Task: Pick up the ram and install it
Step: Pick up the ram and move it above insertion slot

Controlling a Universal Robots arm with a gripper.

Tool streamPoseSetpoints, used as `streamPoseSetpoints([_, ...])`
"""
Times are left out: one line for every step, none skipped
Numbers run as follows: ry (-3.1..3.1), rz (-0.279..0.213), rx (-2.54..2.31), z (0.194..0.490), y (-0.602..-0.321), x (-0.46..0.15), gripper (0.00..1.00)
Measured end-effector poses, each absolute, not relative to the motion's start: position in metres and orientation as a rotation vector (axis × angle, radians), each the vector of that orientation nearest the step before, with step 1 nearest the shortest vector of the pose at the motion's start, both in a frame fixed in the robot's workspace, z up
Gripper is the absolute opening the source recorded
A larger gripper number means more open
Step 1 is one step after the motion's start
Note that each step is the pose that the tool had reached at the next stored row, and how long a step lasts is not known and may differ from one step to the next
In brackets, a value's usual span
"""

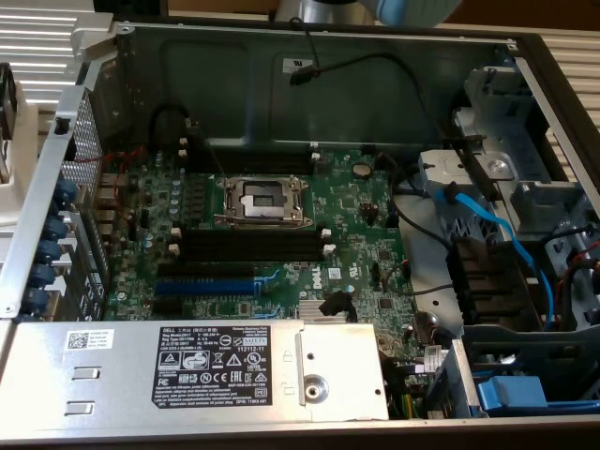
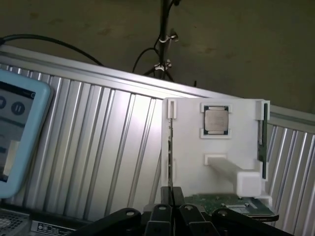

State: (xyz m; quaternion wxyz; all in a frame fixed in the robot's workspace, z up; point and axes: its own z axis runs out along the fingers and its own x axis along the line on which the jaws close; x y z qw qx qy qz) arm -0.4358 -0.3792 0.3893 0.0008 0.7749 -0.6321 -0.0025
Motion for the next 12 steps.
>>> streamPoseSetpoints([-1.985, -0.007, 2.433, 0.392, -0.379, -0.435, 0.12])
streamPoseSetpoints([-1.986, -0.004, 2.434, 0.396, -0.379, -0.434, 0.12])
streamPoseSetpoints([-1.987, 0.001, 2.436, 0.397, -0.380, -0.431, 0.12])
streamPoseSetpoints([-1.988, 0.004, 2.437, 0.398, -0.382, -0.426, 0.12])
streamPoseSetpoints([-1.989, 0.006, 2.438, 0.399, -0.384, -0.421, 0.12])
streamPoseSetpoints([-1.989, 0.007, 2.438, 0.401, -0.385, -0.416, 0.12])
streamPoseSetpoints([-1.990, 0.008, 2.439, 0.402, -0.387, -0.410, 0.12])
streamPoseSetpoints([-1.990, 0.009, 2.439, 0.405, -0.387, -0.404, 0.12])
streamPoseSetpoints([-1.990, 0.010, 2.439, 0.410, -0.387, -0.398, 0.12])
streamPoseSetpoints([-1.990, 0.011, 2.439, 0.414, -0.387, -0.393, 0.12])
streamPoseSetpoints([-1.991, 0.012, 2.440, 0.416, -0.387, -0.387, 0.12])
streamPoseSetpoints([-1.991, 0.013, 2.440, 0.419, -0.387, -0.381, 0.12])
